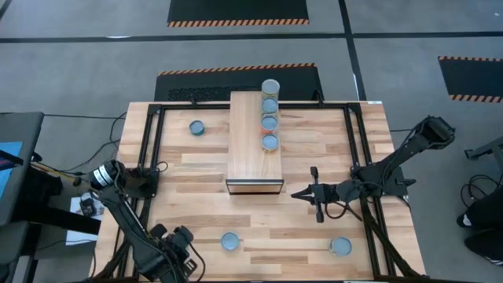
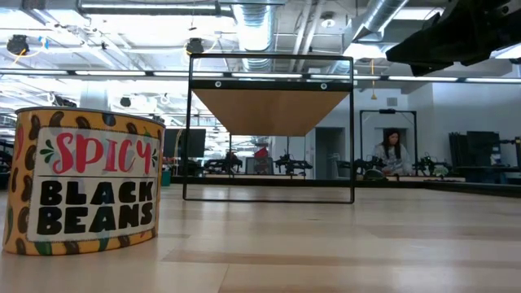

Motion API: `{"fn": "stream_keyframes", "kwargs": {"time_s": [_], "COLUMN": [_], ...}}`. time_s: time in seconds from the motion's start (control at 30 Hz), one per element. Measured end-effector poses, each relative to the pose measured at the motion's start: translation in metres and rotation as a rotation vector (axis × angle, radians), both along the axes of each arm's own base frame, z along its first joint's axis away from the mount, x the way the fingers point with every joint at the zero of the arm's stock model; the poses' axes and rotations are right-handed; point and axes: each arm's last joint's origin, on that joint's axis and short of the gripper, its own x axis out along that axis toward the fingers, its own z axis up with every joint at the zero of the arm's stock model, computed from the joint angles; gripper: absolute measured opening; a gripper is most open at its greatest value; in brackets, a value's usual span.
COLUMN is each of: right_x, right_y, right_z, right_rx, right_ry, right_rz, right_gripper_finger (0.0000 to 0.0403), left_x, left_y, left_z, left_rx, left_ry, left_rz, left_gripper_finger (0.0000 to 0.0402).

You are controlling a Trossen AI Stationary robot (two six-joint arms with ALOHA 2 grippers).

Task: Pick and place cans onto a shelf
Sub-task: Put the canned cherries on the shelf

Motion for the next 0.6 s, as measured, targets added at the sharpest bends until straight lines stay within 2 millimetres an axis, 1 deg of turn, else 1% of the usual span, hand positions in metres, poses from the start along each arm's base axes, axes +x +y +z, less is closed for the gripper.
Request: {"fn": "stream_keyframes", "kwargs": {"time_s": [0.13,0.2,0.3,0.33,0.47,0.6], "right_x": [0.0,0.0,0.0,0.0,0.0,0.0], "right_y": [0.0,0.0,0.0,0.0,0.0,0.0], "right_z": [0.0,0.0,0.0,0.0,0.0,0.0], "right_rx": [0.0,0.0,0.0,-0.001,-0.005,-0.016], "right_ry": [0.0,0.0,0.0,0.0,0.0,-0.001], "right_rz": [0.0,0.0,0.0,0.0,0.001,0.004], "right_gripper_finger": [0.0009,0.001,0.0009,0.0009,0.0008,0.0009], "left_x": [-0.001,-0.001,-0.001,0.0,0.003,0.012], "left_y": [0.0,0.0,0.0,0.0,0.003,0.01], "left_z": [0.0,0.0,0.0,0.0,0.0,0.005], "left_rx": [0.009,0.011,0.012,0.017,0.033,0.054], "left_ry": [0.003,-0.001,-0.002,-0.01,-0.026,-0.005], "left_rz": [-0.015,-0.022,-0.04,-0.041,-0.046,-0.073], "left_gripper_finger": [0.009,0.0066,0.0018,0.001,0.0002,0.0]}}
